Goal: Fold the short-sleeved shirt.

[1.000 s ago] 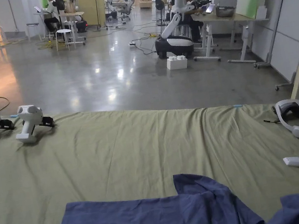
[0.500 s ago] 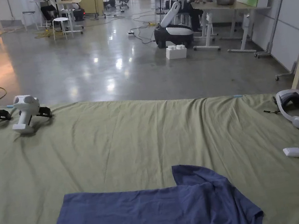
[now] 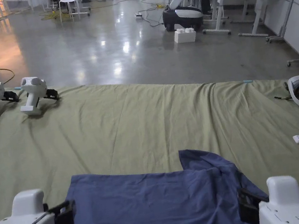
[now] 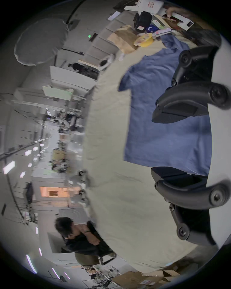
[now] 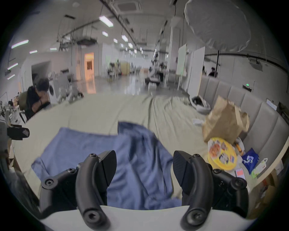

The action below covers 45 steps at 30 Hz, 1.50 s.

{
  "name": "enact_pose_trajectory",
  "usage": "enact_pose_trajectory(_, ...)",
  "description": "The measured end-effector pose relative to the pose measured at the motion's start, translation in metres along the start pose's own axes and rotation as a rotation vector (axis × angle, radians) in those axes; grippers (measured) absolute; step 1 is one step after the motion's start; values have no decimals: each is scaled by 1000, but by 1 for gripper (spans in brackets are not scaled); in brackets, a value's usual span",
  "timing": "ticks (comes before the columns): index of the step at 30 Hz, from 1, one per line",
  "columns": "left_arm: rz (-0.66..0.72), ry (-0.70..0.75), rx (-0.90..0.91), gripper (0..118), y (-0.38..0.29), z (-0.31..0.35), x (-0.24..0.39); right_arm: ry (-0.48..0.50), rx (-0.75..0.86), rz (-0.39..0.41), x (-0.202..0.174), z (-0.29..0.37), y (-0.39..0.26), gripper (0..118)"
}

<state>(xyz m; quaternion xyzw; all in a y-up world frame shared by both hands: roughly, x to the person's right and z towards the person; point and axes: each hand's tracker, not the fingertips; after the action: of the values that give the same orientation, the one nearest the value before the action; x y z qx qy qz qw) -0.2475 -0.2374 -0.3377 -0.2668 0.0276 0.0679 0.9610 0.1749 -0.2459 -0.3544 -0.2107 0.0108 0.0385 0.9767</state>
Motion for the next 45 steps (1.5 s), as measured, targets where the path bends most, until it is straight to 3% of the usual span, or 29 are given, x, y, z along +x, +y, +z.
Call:
enact_pose_trajectory(4, -48, 14, 184, 66, 5, -4, 12, 9, 182, 5, -24, 2, 14, 75)
enact_pose_trajectory(6, -78, 35, 245, 62, 6, -5, 22, 32, 239, 14, -34, 3, 20, 54)
enact_pose_trajectory(7, -86, 37, 266, 55, 7, -5, 26, 40, 260, 14, -38, 2, 21, 39)
enact_pose_trajectory(8, -89, 42, 277, 28, 8, -6, 29, 30, 270, 12, -43, 2, 23, 22)
enact_pose_trajectory(9, -88, 33, 279, 12, 8, -8, 30, 22, 284, 10, -47, 2, 24, 19)
enact_pose_trajectory(11, -92, 57, 298, 9, 5, -11, 36, 27, 311, -1, -52, 2, 24, 11)
enact_pose_trajectory(13, -71, 5, 326, 2, 2, -12, 33, 10, 326, -7, -56, 2, 24, 6)
enact_pose_trajectory(19, -104, 20, 292, 2, -11, -22, 37, 0, 313, -16, -55, -11, 22, 5)
enact_pose_trajectory(30, -14, 66, -48, 2, 19, -170, -52, 9, 183, -12, -45, -57, 5, 5)
enact_pose_trajectory(34, 11, 63, -181, 5, 41, -221, -68, 2, 132, -11, -40, -74, -4, 5)
enact_pose_trajectory(37, 23, 39, -312, 63, 49, -255, -72, -7, 87, -15, -35, -84, -11, 5)
enact_pose_trajectory(38, 31, 27, -341, 69, 52, -254, -63, -8, 75, -19, -33, -87, -13, 5)
enact_pose_trajectory(45, -12, 113, -501, 69, 50, -306, -54, -42, 17, -18, -20, -101, -23, 5)
